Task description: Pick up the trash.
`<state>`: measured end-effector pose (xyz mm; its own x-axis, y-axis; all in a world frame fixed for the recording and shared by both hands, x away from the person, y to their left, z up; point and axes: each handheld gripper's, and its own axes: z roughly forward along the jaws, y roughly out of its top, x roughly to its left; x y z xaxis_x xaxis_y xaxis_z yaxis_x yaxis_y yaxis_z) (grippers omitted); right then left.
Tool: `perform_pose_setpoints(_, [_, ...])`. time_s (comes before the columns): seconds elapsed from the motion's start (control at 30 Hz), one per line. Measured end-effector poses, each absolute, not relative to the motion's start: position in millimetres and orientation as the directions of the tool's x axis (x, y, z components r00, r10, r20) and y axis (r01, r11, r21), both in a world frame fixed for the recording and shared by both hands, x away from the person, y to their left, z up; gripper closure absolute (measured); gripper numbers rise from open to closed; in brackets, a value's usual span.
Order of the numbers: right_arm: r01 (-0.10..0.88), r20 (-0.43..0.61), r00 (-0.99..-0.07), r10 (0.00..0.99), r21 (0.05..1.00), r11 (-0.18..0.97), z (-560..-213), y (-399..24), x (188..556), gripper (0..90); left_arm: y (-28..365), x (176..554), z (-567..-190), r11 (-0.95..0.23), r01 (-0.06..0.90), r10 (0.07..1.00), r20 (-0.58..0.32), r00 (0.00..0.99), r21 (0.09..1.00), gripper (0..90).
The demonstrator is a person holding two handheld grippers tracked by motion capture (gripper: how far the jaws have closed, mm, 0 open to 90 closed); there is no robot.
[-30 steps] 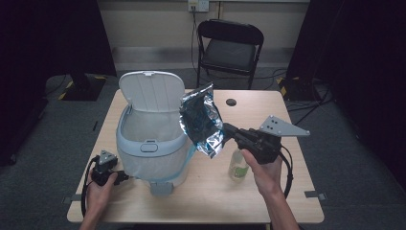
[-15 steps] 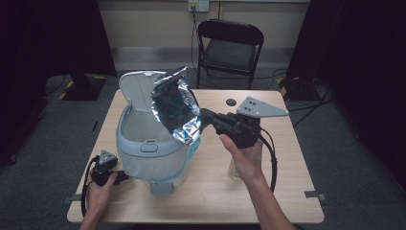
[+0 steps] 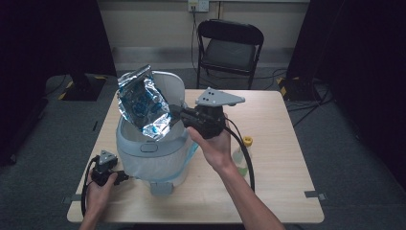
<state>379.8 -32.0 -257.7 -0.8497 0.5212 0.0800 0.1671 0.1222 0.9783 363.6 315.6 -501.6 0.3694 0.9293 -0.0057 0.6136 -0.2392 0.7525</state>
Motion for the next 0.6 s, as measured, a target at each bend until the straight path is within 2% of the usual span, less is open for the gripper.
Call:
perform_pose_setpoints(0.23, [0.180, 0.061, -0.832, 0.552, 0.970, 0.165, -267, -25, 394, 90.0, 316, 364, -502, -0.240, 0.614, 0.929, -0.005, 0.369, 0.752, 25.7])
perform_pose_setpoints(0.6, [0.167, 0.031, -0.811, 0.585, 0.969, 0.181, -269, -31, 396, 87.6, 316, 364, -502, -0.239, 0.614, 0.929, -0.006, 0.370, 0.752, 25.7])
